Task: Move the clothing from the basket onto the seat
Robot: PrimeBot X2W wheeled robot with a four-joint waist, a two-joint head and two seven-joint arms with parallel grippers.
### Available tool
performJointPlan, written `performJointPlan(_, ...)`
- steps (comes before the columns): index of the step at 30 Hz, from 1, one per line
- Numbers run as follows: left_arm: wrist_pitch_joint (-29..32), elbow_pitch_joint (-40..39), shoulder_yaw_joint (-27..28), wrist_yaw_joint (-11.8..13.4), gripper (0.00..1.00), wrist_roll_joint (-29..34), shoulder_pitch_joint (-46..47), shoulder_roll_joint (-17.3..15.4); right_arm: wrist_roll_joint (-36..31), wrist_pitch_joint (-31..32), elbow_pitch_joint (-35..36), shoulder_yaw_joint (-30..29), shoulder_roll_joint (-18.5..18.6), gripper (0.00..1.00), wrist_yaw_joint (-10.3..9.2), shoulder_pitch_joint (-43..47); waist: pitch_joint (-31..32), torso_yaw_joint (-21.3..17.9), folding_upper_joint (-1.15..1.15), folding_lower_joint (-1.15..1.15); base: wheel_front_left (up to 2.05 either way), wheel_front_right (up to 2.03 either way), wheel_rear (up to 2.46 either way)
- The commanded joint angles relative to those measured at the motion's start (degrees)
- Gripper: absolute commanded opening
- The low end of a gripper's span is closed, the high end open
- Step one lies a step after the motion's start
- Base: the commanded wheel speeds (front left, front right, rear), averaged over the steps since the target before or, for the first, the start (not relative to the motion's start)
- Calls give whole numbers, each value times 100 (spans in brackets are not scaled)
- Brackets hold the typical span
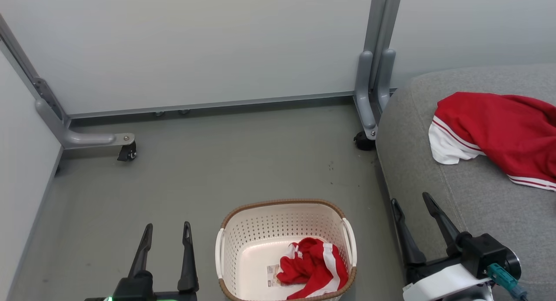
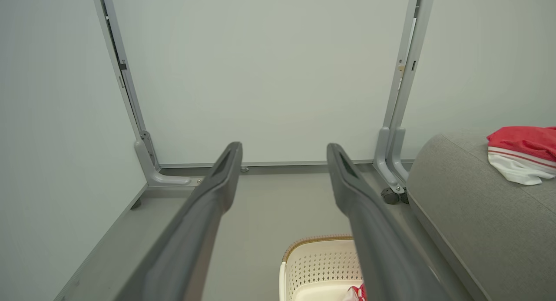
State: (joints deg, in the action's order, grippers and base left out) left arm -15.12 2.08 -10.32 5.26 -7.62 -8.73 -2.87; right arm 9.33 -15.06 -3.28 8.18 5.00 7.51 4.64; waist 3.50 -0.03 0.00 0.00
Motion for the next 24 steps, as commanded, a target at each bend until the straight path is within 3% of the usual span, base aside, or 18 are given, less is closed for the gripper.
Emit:
performJointPlan(1, -5, 10, 7, -15, 100, 1, 11, -7, -37, -17, 43, -51, 4, 100, -4, 96, -17, -4, 0, 0, 0, 0, 0)
performJointPlan(8, -4, 103, -68, -6, 100, -68, 67, -6, -58, -17, 13, -209, -31, 100, -4, 109, -170, -33, 0, 0, 0, 0, 0)
performJointPlan(14, -4, 261, -194, -25, 100, -65, 236, -6, -130, -17, 24, -802, -73, 100, -4, 113, -455, -52, 0, 0, 0, 0, 0)
performJointPlan(24, -5, 634, -478, -227, 100, 89, 1216, -8, -317, -16, 404, -1259, 75, 100, -4, -531, -1782, -215, 0, 0, 0, 0, 0)
